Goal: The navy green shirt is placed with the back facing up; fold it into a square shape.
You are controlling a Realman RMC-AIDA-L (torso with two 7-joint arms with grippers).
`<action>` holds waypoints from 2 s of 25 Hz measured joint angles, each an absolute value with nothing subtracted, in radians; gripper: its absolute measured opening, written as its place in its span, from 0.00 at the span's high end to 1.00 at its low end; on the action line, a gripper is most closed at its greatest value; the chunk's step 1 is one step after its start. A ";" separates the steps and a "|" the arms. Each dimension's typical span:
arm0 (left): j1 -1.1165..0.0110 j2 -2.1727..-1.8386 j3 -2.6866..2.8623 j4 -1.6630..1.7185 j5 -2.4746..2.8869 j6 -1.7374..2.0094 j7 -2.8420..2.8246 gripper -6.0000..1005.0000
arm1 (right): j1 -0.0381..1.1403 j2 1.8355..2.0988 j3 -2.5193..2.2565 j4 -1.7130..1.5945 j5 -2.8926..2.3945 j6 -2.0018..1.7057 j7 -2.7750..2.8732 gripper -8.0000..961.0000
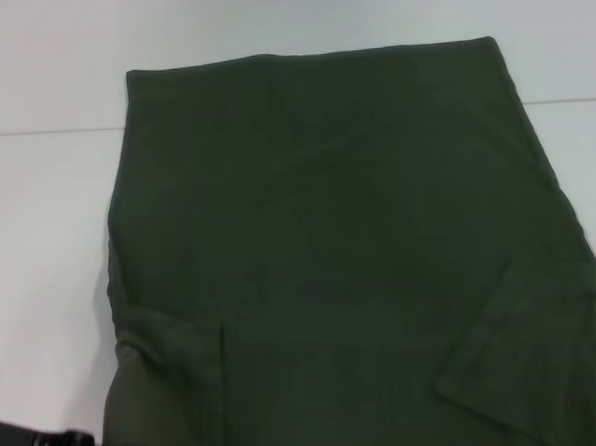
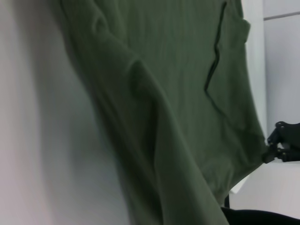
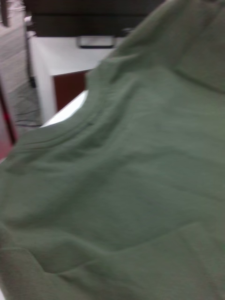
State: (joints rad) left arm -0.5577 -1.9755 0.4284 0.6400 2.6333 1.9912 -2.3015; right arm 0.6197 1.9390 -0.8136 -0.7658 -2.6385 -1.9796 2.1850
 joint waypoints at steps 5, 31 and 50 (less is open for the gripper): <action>-0.572 -1.972 0.386 0.616 2.523 1.915 -2.290 0.96 | 0.622 1.930 -0.612 -0.774 -2.631 -1.976 2.188 0.89; -0.613 -2.078 0.254 0.462 1.925 1.386 -2.068 0.96 | 0.552 1.999 -0.315 -0.652 -2.119 -1.360 2.054 0.86; -0.602 -2.110 0.262 0.432 1.836 1.174 -1.954 0.96 | 0.681 2.088 -0.573 -0.622 -2.112 -0.832 1.968 0.84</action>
